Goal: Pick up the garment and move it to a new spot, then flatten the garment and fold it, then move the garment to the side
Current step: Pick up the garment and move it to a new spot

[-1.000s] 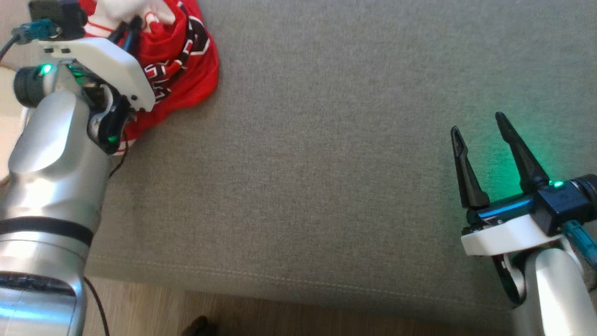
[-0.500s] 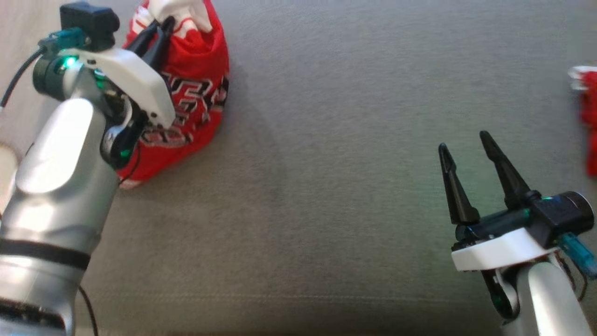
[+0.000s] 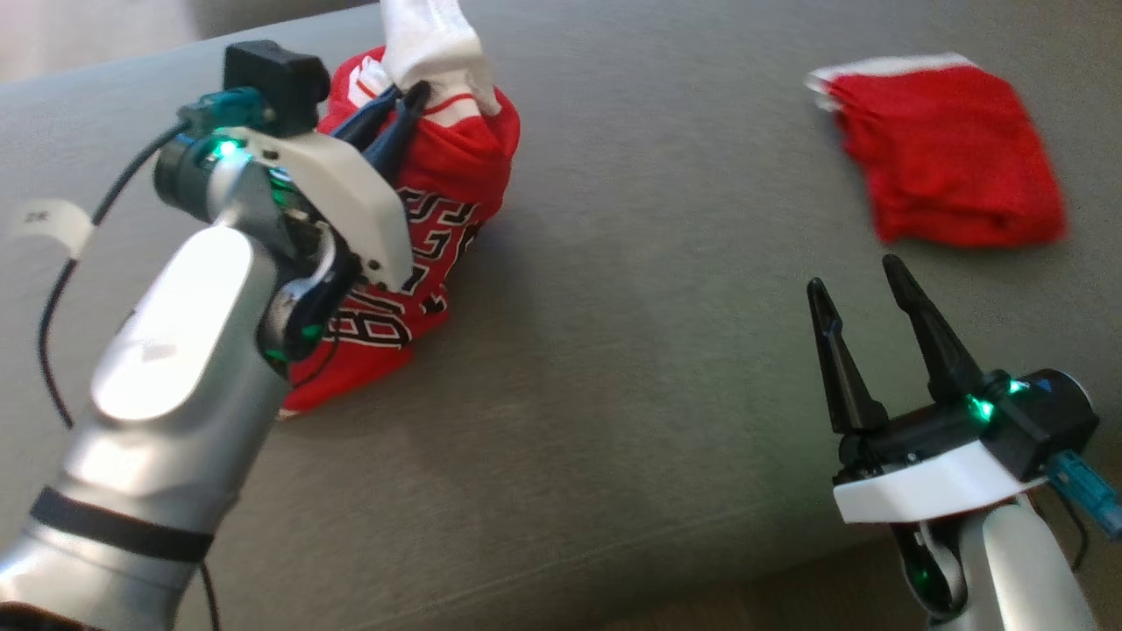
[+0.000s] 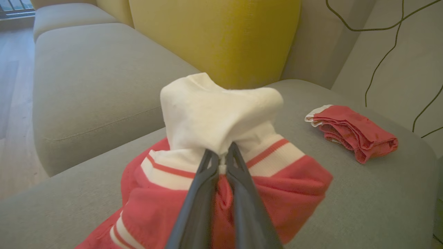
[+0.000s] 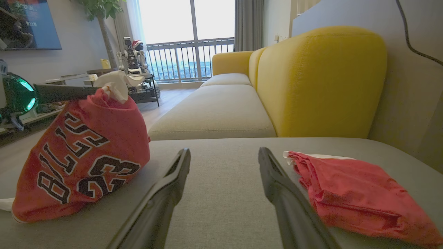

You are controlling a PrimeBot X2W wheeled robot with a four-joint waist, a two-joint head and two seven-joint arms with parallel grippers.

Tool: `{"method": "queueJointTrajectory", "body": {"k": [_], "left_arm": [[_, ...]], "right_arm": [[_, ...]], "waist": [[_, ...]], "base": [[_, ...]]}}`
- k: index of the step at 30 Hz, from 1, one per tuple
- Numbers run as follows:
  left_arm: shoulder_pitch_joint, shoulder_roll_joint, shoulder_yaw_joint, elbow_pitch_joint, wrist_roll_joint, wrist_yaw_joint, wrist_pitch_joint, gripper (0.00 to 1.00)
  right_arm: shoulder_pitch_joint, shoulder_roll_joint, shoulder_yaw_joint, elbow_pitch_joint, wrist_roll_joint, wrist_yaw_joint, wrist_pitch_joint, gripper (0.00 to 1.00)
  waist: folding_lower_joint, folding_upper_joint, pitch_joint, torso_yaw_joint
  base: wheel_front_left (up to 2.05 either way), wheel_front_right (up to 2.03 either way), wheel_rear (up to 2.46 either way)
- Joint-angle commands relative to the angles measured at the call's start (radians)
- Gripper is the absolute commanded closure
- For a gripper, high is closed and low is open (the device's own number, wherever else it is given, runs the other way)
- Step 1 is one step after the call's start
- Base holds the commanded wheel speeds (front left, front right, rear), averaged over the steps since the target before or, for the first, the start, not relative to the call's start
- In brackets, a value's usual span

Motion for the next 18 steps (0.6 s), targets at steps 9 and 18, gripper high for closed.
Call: {"method": "queueJointTrajectory", "body": {"k": [9,18], "left_arm": [[-0.032,-0.053,0.002,0.088,0.022,0.055,-0.024,1.0],[-0.02,-0.157,-0.008,0.186,0.002,0.043,-0.157,0.0]], "right_arm": [[-0.07,-0.006,0.043,-0.063,0.044,0.0,-0.009,0.0],[-0.052,-0.006,0.028,-0.066,0.046,0.0,-0.009,0.0]], "waist": [[0.0001,0.0,0.125,-0.205],[0.0001,0.0,0.117,-0.181]], "base": [[0.0,0.0,0.0],[0.0,0.0,0.0]]}}
